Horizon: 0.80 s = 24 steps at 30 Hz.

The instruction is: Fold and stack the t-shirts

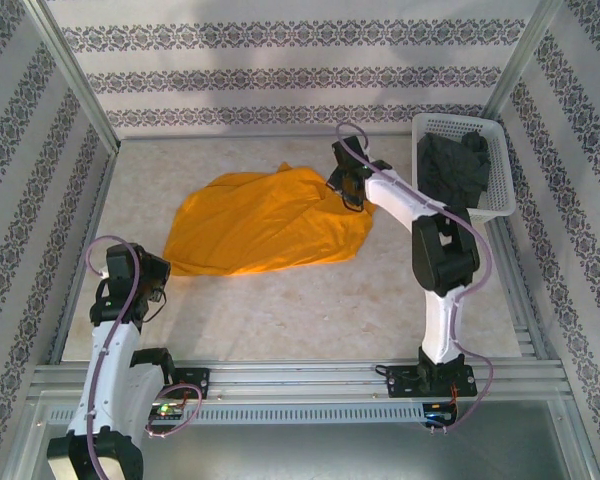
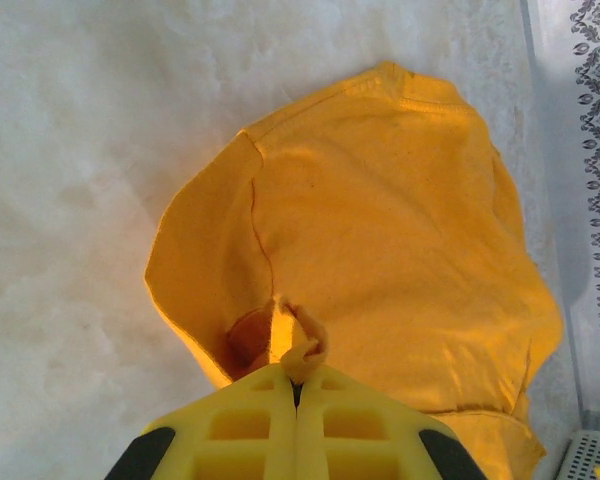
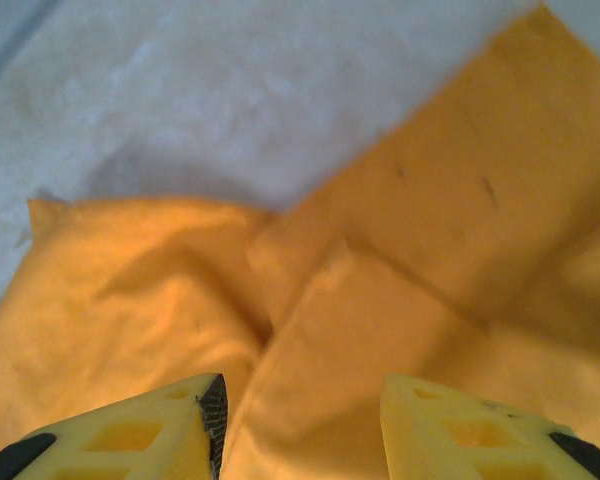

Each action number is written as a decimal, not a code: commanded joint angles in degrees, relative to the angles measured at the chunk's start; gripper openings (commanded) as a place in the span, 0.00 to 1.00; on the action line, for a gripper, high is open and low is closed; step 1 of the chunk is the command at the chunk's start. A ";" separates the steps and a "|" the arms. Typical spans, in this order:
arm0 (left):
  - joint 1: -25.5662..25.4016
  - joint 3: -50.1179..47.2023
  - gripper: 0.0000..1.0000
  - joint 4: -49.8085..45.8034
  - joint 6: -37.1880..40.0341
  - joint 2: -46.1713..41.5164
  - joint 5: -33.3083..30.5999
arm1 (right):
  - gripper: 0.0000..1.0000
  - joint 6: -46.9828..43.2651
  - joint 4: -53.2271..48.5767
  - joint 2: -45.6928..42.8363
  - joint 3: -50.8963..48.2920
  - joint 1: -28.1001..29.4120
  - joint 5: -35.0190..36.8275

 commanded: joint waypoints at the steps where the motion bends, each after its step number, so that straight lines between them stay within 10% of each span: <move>1: -0.84 2.57 0.00 0.42 2.76 0.55 -0.44 | 0.44 -10.71 -4.71 5.22 5.84 -1.60 -4.88; 24: -0.83 1.79 0.00 1.36 4.66 3.04 0.12 | 0.45 -0.81 -15.00 14.48 15.73 -3.88 -6.21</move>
